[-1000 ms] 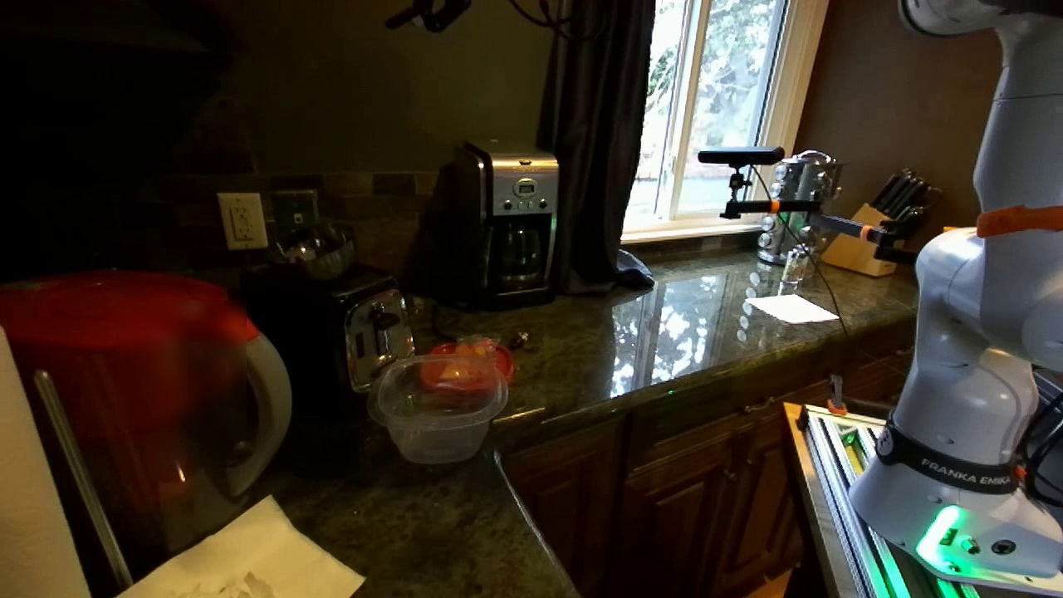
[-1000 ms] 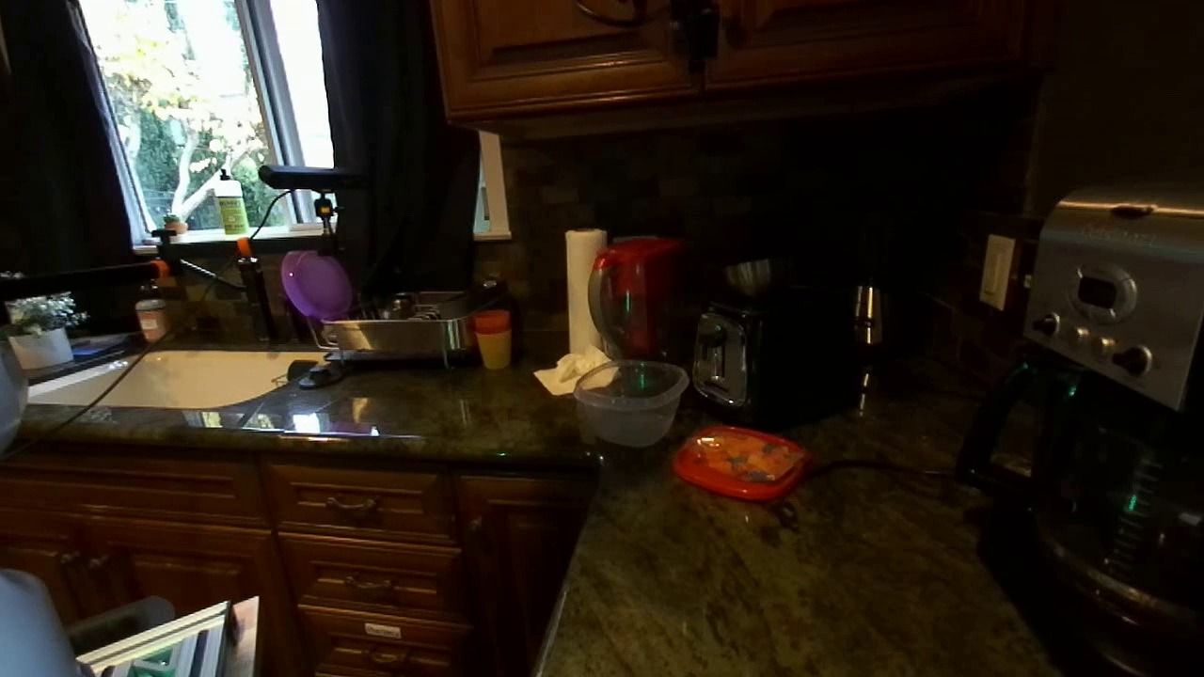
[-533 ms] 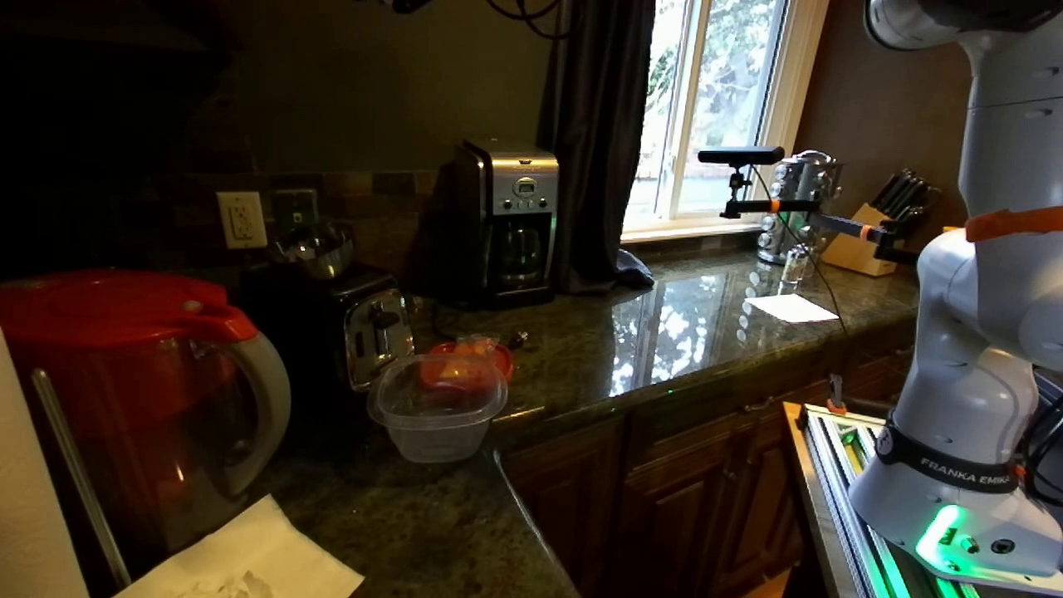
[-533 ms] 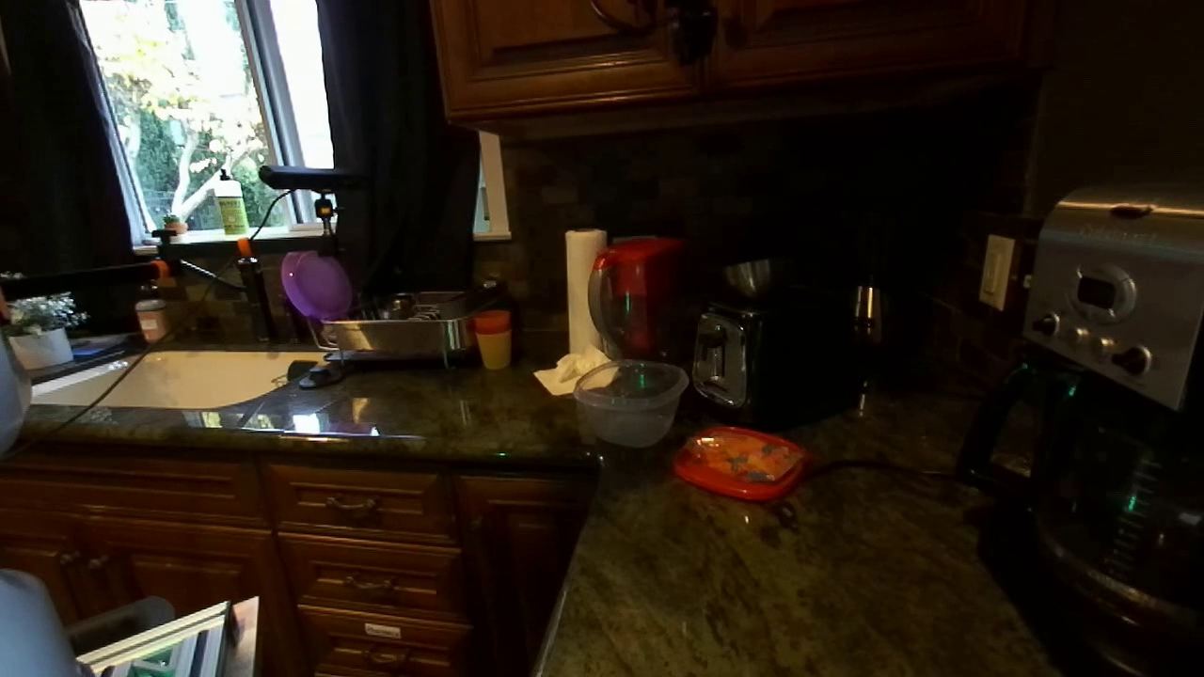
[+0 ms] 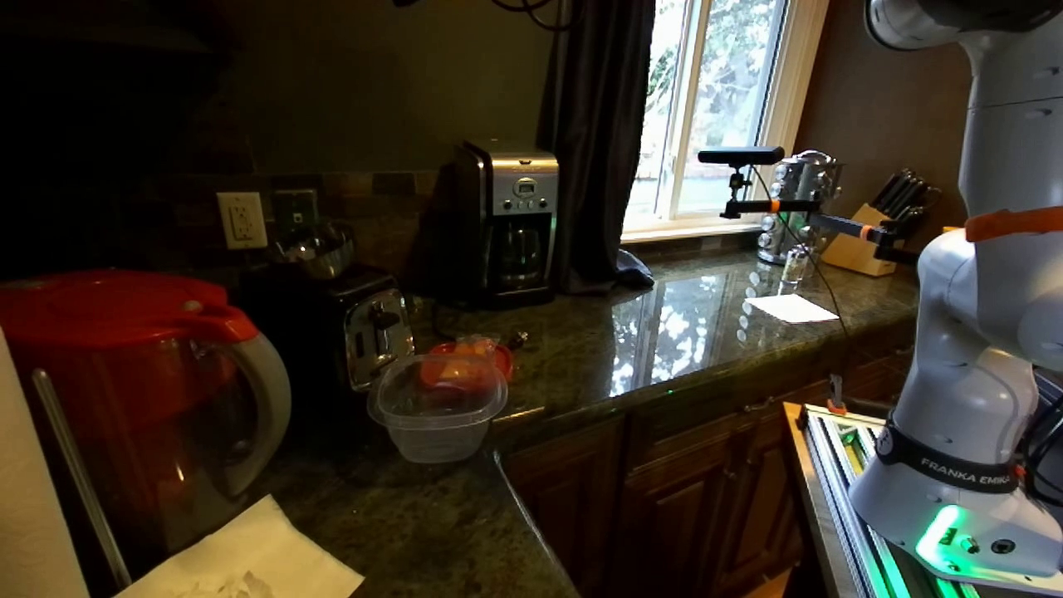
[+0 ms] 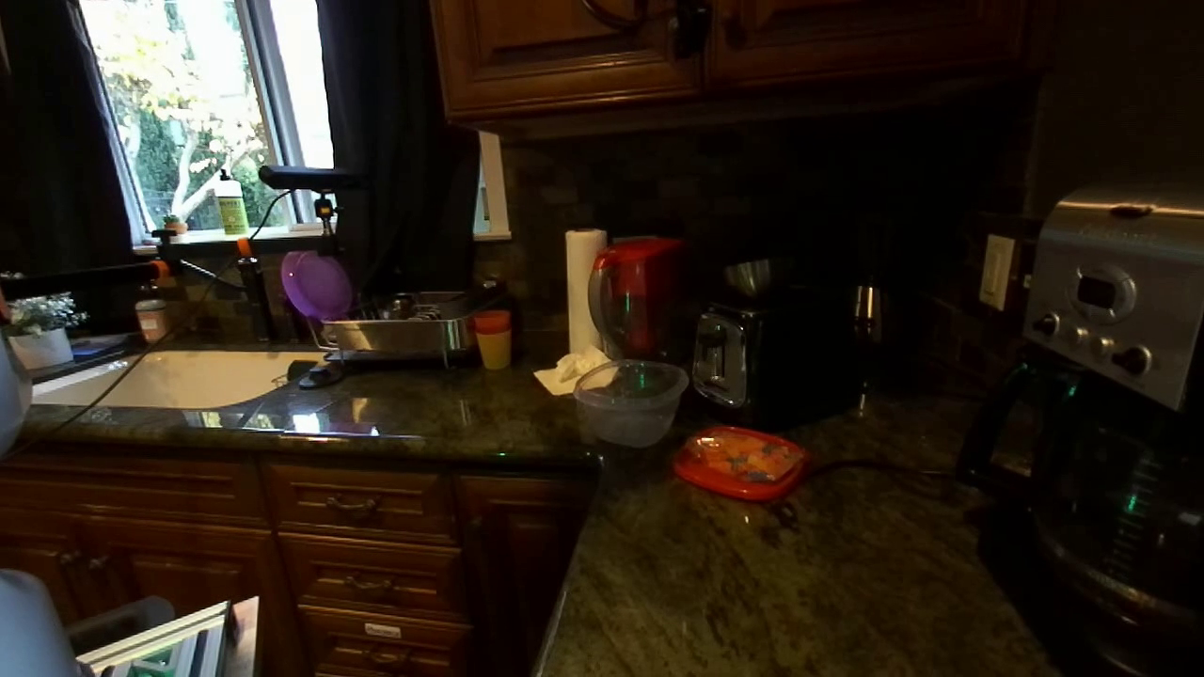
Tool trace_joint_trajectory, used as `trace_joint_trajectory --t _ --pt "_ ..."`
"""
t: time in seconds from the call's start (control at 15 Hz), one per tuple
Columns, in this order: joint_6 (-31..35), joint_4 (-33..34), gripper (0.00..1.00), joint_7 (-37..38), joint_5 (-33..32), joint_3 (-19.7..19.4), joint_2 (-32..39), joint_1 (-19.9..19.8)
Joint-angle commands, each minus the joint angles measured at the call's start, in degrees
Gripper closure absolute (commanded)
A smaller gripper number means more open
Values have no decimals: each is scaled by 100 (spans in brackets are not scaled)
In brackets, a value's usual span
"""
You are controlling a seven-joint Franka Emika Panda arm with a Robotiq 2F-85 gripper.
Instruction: Open the top left cabinet door
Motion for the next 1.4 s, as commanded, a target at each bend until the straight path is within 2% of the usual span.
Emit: trace_joint_trajectory --t 0.0,0.47,0.67,0.8,0.93,1.2,1.33 --pt "0 0 0 0 4 0 0 -1" --pt "0 0 0 0 8 0 0 -1" --pt "100 86 0 616 -142 13 89 -12" --pt "-126 205 0 1086 -270 -15 179 -42" --pt "-234 308 0 1524 -149 7 279 -63" --pt "-105 639 0 1463 614 166 583 -89" --pt "-88 787 0 1185 1145 275 734 -103"
